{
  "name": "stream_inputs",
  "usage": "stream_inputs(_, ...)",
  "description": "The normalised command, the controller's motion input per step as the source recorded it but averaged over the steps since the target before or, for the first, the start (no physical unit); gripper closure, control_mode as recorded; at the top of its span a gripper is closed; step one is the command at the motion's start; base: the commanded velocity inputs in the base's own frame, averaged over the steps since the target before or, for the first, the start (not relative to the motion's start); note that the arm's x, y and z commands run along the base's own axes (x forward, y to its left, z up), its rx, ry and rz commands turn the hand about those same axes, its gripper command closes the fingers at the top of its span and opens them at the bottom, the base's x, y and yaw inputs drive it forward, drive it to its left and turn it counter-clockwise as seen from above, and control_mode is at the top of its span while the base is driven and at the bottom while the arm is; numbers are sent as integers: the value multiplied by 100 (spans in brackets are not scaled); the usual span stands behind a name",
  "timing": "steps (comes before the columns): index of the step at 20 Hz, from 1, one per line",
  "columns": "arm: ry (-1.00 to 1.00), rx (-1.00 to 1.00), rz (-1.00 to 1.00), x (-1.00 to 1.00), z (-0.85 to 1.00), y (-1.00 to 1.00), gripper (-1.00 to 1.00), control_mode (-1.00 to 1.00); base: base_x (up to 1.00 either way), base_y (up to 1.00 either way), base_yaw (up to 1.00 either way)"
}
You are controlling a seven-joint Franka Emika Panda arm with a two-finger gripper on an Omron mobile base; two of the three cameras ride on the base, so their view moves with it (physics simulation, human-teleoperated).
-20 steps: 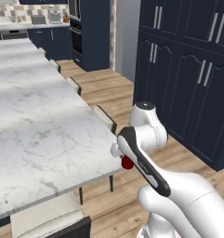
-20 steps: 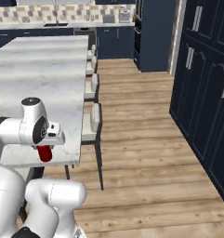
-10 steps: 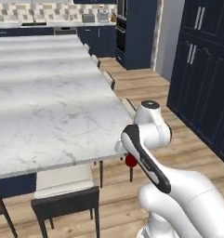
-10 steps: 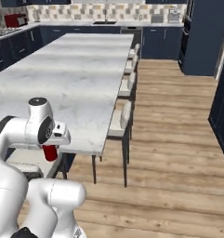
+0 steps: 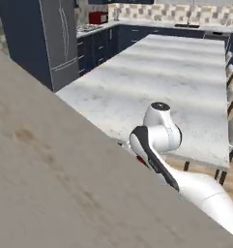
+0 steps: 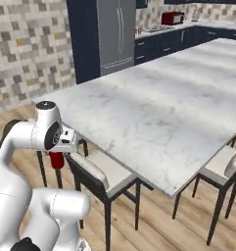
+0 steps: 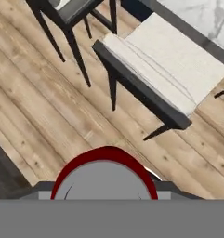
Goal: Four empty soda cans are scattered around the kitchen. Gather all the cans and cluster them next to the stove for recycling.
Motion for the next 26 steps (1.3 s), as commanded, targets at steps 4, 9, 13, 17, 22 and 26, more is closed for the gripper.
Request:
stream_inputs(4,0,0,0,0,0,0,100,100,-6,7,100)
stream_inputs(9,0,0,0,0,0,0,100,100,8,18,79)
stream_inputs(13,0,0,0,0,0,0,100,100,66,32,9)
stream_inputs(17,0,0,0,0,0,0,100,100,75,19,0)
stream_inputs(22,0,0,0,0,0,0,100,100,75,12,0)
stream_inputs(26,0,0,0,0,0,0,100,100,75,9,0)
